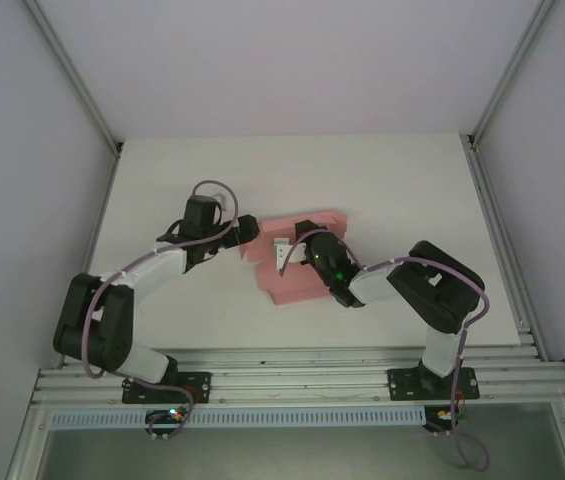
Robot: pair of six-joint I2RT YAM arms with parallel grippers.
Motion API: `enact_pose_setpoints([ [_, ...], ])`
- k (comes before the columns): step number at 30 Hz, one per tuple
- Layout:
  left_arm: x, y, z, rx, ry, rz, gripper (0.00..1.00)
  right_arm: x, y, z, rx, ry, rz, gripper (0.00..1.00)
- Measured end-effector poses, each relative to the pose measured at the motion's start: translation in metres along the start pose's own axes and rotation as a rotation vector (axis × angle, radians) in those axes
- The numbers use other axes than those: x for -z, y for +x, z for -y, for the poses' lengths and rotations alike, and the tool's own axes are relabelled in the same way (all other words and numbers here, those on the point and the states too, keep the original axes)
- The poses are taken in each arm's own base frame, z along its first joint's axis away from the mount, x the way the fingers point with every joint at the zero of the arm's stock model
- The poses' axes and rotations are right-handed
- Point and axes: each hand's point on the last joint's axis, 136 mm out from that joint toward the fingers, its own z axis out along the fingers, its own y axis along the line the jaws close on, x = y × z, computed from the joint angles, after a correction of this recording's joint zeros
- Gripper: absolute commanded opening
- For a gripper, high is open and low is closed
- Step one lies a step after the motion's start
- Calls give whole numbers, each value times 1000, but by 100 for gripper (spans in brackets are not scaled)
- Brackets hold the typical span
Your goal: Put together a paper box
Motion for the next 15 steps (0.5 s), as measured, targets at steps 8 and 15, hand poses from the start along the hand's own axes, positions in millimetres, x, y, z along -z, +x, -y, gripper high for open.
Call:
enact_pose_setpoints([
  [8,-15,15,11,-49,17,-39,100,2,6,-4,-63,-38,-29,1],
  [15,-16,0,38,-39,116,32,100,15,18,8,-190,-80,-81,1],
])
